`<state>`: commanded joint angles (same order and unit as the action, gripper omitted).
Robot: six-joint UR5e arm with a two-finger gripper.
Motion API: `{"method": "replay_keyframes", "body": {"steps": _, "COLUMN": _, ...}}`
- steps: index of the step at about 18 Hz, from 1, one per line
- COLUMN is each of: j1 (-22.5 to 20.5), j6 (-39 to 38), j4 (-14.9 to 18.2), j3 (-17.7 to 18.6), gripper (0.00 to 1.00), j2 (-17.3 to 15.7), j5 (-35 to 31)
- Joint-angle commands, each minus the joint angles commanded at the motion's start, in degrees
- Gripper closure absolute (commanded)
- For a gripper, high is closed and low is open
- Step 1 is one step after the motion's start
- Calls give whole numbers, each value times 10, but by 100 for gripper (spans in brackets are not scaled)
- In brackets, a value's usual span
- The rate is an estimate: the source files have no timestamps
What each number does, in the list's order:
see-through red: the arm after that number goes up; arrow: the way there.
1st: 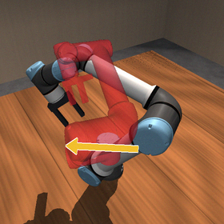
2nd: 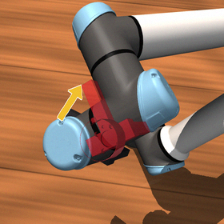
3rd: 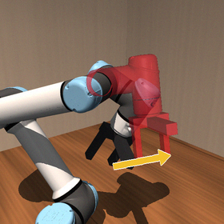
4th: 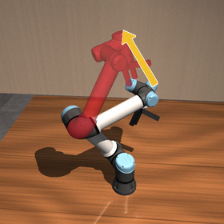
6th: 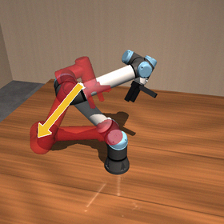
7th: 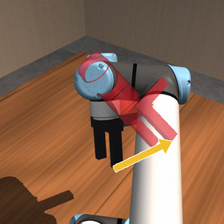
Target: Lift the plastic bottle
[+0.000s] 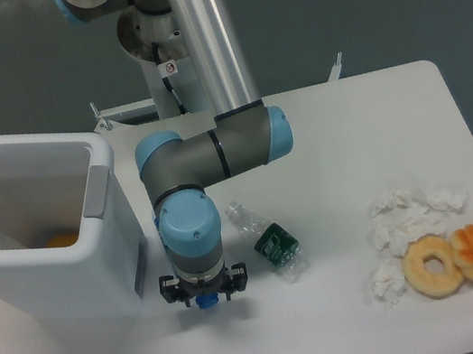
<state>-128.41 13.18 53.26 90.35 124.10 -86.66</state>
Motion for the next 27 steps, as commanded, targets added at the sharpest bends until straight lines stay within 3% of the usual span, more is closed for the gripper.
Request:
{"method": "replay_keyframes", "body": {"steps": 14, "j1": -1, "j6": 2, "j4": 1, "j3": -1, "gripper": 45, "j2": -5, "j5": -1}}
{"method": "replay_keyframes", "body": {"steps": 17, "j1": -1, "j6": 0, "j4": 2, "j3": -1, "gripper": 55, "j2": -7, "j5": 0}}
{"method": "replay_keyframes", "body": {"steps": 27, "j1": -2, "j6": 6, "j4": 1, "j3": -6, "gripper": 58, "j2": -17, "j5": -1}}
